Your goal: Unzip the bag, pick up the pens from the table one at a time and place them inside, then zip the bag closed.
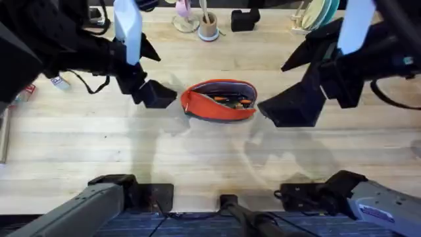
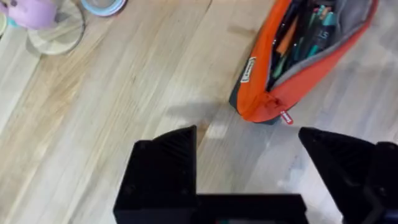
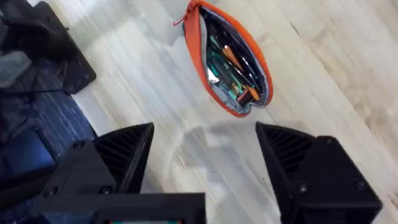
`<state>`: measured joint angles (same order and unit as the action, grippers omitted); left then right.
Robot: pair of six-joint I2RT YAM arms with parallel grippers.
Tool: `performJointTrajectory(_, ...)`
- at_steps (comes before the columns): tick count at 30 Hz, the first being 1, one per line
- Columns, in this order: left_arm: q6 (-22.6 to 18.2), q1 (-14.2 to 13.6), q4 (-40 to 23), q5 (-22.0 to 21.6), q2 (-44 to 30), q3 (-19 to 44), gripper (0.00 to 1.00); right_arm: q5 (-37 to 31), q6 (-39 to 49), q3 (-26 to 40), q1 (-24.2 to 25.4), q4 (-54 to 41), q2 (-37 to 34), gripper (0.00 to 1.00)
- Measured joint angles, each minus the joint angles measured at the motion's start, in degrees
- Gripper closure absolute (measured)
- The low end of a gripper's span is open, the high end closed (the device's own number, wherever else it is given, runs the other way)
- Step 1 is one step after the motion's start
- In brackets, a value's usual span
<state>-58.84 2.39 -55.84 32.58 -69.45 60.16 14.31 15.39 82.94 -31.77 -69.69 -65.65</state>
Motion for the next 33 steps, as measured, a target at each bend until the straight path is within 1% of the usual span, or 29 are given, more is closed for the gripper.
performJointTrajectory(4,-6.15,3.58,-1.19,4.12,0.0,-0.14,0.005,0.11,-0.17,0.0,0.0,0.01,-0.16,0.004)
performJointTrajectory(7,-11.49,7.31,-1.39,8.37,0.0,-0.91,0.005,0.12,-0.24,0.0,0.0,0.02,-0.17,0.004)
performJointTrajectory(11,-19.42,12.3,-1.49,14.98,0.0,-3.65,0.008,0.14,-0.27,0.0,0.0,0.01,-0.17,0.004)
performJointTrajectory(14,-25.22,14.45,-1.57,19.04,0.0,-5.83,0.007,0.2,-1.27,-0.01,0.0,0.1,-0.17,0.004)
performJointTrajectory(18,-31.86,15.11,-0.98,22.21,-0.03,-8.87,0.008,2.54,-2.83,0.0,0.0,0.48,-0.17,0.004)
performJointTrajectory(20,-33.95,15.24,0.01,23.09,-0.42,-10.31,0.008,3.87,-3.91,0.0,0.0,1.11,-0.17,0.004)
performJointTrajectory(24,-36.12,15.28,0.93,24.1,-3.82,-11.55,0.008,5.28,-8.15,0.0,0.0,2.64,-0.17,0.004)
performJointTrajectory(33,-40.9,15.28,1.91,26.92,-12.72,-11.69,0.008,6.29,-19.66,-0.02,-0.36,5.72,-0.17,0.003)
